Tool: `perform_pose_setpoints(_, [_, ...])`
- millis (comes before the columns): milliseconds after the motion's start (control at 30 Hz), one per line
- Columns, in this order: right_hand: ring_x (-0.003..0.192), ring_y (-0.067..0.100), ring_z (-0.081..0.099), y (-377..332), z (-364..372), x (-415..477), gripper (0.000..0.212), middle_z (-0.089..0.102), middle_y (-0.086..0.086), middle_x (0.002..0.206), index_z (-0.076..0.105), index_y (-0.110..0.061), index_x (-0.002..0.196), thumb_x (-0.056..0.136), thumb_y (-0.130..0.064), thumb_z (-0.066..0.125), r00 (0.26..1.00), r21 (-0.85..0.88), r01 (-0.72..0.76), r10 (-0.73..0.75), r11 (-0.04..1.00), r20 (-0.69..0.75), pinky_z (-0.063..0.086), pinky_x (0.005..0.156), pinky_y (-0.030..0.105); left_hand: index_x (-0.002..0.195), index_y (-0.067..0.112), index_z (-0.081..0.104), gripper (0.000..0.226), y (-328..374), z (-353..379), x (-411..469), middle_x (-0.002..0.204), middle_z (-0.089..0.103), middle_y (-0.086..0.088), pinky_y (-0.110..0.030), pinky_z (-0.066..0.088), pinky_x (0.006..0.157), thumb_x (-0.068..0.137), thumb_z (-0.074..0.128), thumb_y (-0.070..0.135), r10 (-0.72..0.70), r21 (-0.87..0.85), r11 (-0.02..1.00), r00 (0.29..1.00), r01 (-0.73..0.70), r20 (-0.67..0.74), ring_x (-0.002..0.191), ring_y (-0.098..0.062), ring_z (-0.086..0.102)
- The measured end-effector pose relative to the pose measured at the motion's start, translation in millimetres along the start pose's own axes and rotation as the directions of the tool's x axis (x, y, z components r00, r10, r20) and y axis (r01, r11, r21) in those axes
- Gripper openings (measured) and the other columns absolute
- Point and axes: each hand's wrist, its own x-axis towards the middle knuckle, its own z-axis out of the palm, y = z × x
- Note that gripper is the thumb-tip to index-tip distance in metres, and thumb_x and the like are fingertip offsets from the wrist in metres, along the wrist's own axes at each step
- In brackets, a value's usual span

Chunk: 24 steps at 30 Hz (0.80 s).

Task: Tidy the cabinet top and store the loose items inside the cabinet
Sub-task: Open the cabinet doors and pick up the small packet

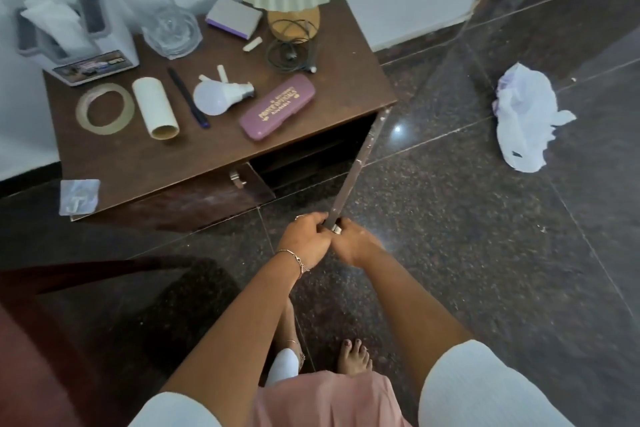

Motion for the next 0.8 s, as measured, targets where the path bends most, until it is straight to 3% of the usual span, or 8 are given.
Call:
perform_pose_setpoints(300, [0.107, 0.03, 0.061, 78.2, -42.4, -27.9, 0.035, 0.062, 0.01, 0.118, 0.052, -0.016, 0.12, 0.092, -0.035, 0.046, 0.984, -0.05, -0.066, 0.056, 0.997, -0.17, 0.044, 0.074, 0.035, 0.114, 0.02, 0.067, 0.036, 52.6, 77.7, -3.0, 0.108, 0.07, -0.006, -0.042, 0.048, 0.098, 0.085, 0.05, 0.007, 0.014, -0.05, 0.999, 0.976, -0.003, 0.218, 0.107, -0.023, 0.063])
perform_pose_setpoints(433, [0.105, 0.032, 0.061, 109.9, -71.5, -36.5, 0.02, 0.062, 0.012, 0.113, 0.049, -0.012, 0.111, 0.094, -0.021, 0.047, 0.959, -0.049, -0.081, 0.064, 0.995, -0.276, 0.042, 0.074, 0.035, 0.128, 0.022, 0.057, 0.048, 87.2, 108.4, -4.3, 0.117, 0.066, -0.007, -0.039, 0.049, 0.095, 0.084, 0.046, 0.006, 0.1, -0.061, 0.994, 0.957, -0.087, 0.272, 0.108, -0.023, 0.061])
perform_pose_setpoints(533, [0.106, 0.034, 0.06, 127.1, -97.0, -36.1, 0.018, 0.061, 0.016, 0.114, 0.045, -0.01, 0.112, 0.094, -0.012, 0.047, 0.952, -0.115, -0.119, 0.08, 0.986, -0.294, 0.043, 0.075, 0.037, 0.145, 0.026, 0.036, 0.061, 107.4, 122.1, -3.9, 0.132, 0.056, -0.004, -0.02, 0.048, 0.081, 0.086, 0.046, 0.011, 0.115, 0.004, 0.993, 0.95, -0.122, 0.291, 0.106, -0.016, 0.057])
perform_pose_setpoints(633, [0.107, 0.034, 0.06, 133.0, -117.7, -32.2, 0.019, 0.061, 0.016, 0.115, 0.046, -0.01, 0.114, 0.095, -0.009, 0.046, 0.954, -0.173, -0.138, 0.084, 0.975, -0.287, 0.047, 0.079, 0.04, 0.149, 0.019, 0.024, 0.064, 120.8, 126.1, 1.0, 0.156, 0.024, 0.004, -0.024, 0.03, 0.111, 0.09, 0.046, 0.011, 0.178, 0.138, 0.965, 0.943, -0.223, 0.281, 0.137, -0.014, 0.036])
perform_pose_setpoints(700, [0.108, 0.034, 0.06, 134.6, -125.4, -30.0, 0.022, 0.061, 0.015, 0.117, 0.046, -0.011, 0.116, 0.094, -0.008, 0.047, 0.954, -0.212, -0.146, 0.081, 0.966, -0.289, 0.049, 0.083, 0.042, 0.15, 0.017, 0.022, 0.065, 123.8, 126.1, 7.5, 0.159, 0.01, 0.01, -0.026, 0.022, 0.115, 0.091, 0.047, 0.012, 0.202, 0.246, 0.929, 0.936, -0.277, 0.289, 0.143, -0.013, 0.025])
perform_pose_setpoints(800, [0.107, 0.032, 0.061, 136.4, -132.6, -27.6, 0.027, 0.061, 0.013, 0.116, 0.046, -0.013, 0.118, 0.092, -0.006, 0.048, 0.937, -0.248, -0.18, 0.09, 0.952, -0.337, 0.049, 0.081, 0.041, 0.15, 0.018, 0.021, 0.066, 123.4, 123.6, 15.8, 0.159, 0.006, 0.013, -0.029, 0.028, 0.114, 0.09, 0.049, 0.015, 0.216, 0.324, 0.892, 0.927, -0.316, 0.307, 0.141, -0.013, 0.029])
